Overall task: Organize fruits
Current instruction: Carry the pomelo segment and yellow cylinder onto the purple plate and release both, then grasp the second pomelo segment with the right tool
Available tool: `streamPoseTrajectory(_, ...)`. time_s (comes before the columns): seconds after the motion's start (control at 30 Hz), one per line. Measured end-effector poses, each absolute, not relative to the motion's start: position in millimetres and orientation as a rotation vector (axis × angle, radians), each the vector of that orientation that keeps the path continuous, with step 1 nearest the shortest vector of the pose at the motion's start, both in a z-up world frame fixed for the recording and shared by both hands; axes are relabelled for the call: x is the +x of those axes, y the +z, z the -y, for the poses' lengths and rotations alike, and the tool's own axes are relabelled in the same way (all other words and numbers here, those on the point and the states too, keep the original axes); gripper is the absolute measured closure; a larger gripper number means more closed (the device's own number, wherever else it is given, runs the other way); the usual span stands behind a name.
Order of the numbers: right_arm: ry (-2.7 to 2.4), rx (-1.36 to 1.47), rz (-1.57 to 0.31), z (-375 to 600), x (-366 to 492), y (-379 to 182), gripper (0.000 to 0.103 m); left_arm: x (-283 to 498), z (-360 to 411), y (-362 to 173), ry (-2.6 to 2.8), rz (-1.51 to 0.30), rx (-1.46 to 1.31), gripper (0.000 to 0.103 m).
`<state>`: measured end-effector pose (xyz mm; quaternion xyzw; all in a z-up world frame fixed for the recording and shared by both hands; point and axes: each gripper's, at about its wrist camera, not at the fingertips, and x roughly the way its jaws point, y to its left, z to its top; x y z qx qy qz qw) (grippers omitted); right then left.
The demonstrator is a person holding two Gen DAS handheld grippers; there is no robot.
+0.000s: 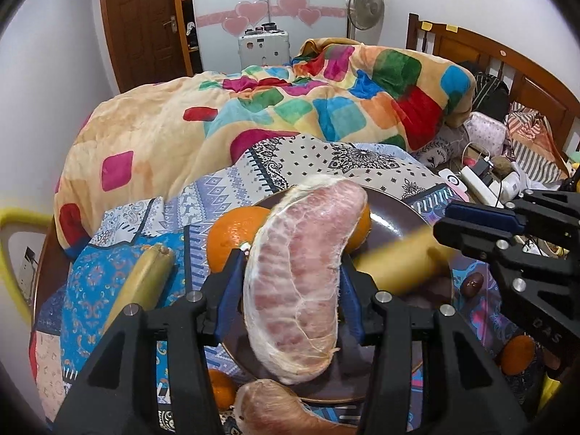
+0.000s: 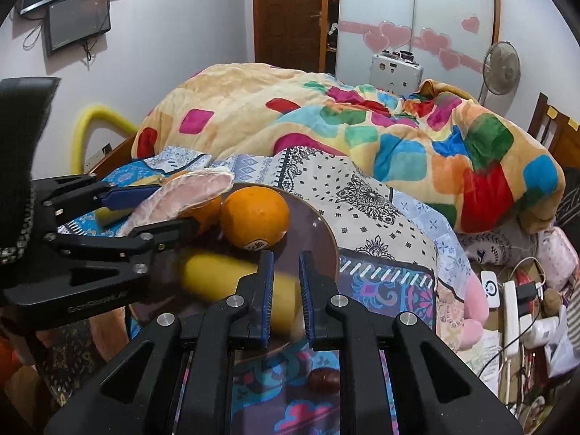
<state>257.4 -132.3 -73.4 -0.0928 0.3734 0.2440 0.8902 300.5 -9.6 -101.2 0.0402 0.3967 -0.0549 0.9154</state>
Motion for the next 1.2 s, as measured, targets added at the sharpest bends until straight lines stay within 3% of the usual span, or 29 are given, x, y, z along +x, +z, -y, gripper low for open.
streamPoseTrajectory(0.43,0.505,-0.192,-0.734,136,234,-60,0.071,268,4,-72,-0.133,-0.761,0.062,0.050)
streamPoseTrajectory(0.97,0.602,-0.170,-0.740,105,192,-60,0.069,194,-52,-63,-0.081,-0.748,0.018,0.050)
streamPoseTrajectory(1.2,0.649,-0.181,-0.775,79,175,-75,0.061,163,-74,-75,-0.074,-0.764,0.001,0.050)
